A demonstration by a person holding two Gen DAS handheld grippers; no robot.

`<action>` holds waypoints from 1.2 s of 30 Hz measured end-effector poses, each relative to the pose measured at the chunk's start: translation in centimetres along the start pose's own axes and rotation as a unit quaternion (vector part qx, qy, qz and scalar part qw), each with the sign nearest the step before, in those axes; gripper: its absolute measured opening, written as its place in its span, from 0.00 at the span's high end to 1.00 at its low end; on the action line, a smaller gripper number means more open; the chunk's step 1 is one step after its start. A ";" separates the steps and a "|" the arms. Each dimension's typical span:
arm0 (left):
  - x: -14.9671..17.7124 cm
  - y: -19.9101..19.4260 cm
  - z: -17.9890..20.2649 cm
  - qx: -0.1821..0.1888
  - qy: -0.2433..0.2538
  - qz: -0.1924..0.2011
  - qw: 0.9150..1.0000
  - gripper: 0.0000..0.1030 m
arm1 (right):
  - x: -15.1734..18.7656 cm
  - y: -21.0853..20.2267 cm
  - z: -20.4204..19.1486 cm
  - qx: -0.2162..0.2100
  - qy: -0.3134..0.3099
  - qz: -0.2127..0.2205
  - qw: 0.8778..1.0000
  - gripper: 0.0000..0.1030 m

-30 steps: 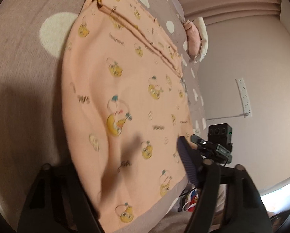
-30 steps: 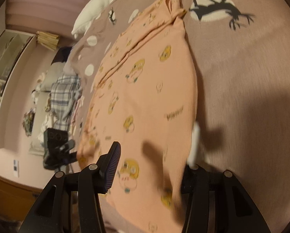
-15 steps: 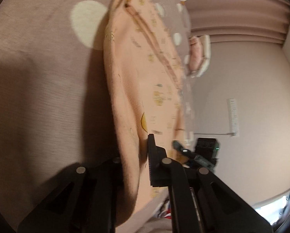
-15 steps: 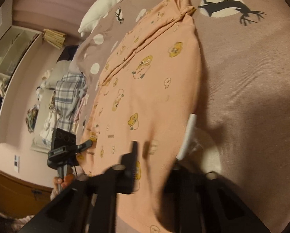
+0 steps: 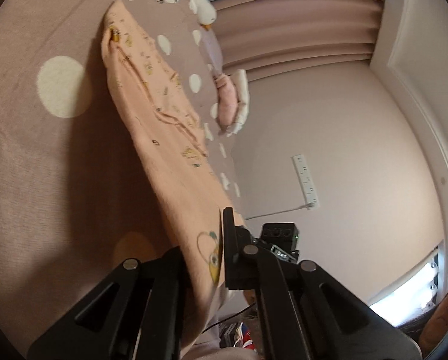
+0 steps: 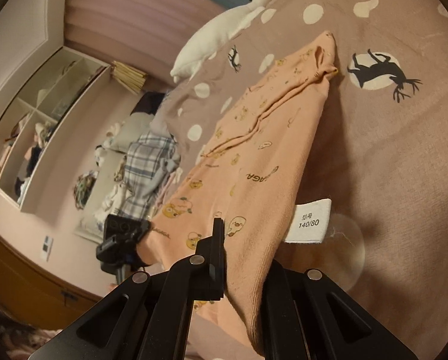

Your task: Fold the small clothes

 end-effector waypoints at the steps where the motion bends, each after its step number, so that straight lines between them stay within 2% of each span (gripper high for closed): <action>1: 0.1 -0.3 0.5 0.006 0.009 0.003 1.000 1.00 | 0.1 0.0 -0.1 -0.001 -0.001 0.000 1.000 0.95; 5: 0.9 -0.6 2.4 0.025 0.042 0.006 0.999 1.00 | 0.3 -0.2 -1.1 -0.008 -0.010 0.003 1.000 0.95; 14: 4.0 -0.9 6.9 0.049 0.098 -0.020 0.994 1.00 | 0.9 -2.4 -3.1 -0.009 -0.027 0.007 1.000 0.95; 18: 5.3 -0.9 7.9 0.059 0.099 -0.029 0.993 1.00 | 1.5 -3.1 -4.3 0.001 -0.038 -0.007 0.999 0.95; 22: 5.3 -0.8 6.2 0.060 0.070 -0.023 0.995 1.00 | 1.2 -3.0 -3.9 0.006 -0.021 -0.018 1.000 0.95; 25: 4.3 -0.8 5.0 0.073 0.037 -0.003 0.997 1.00 | 0.3 -2.1 -3.3 0.008 -0.002 -0.022 1.000 0.95; 28: 2.6 -1.2 4.7 0.087 0.025 0.025 0.996 1.00 | -0.7 -2.0 -2.8 -0.002 0.017 -0.021 1.000 0.95; 36: -4.9 -0.6 6.0 0.072 0.066 0.060 0.993 1.00 | -7.3 -0.1 -3.8 -0.014 0.038 -0.008 0.999 0.95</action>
Point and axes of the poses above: each gripper's, at about its wrist camera, not at the fingertips, and y roughly the way its jaws point, z to its right, x to its underside, the point moved 2 cm from there along y, roughly the way its jaws point, and after that the axes turned 2 degrees about y, right-handed, at the moved point
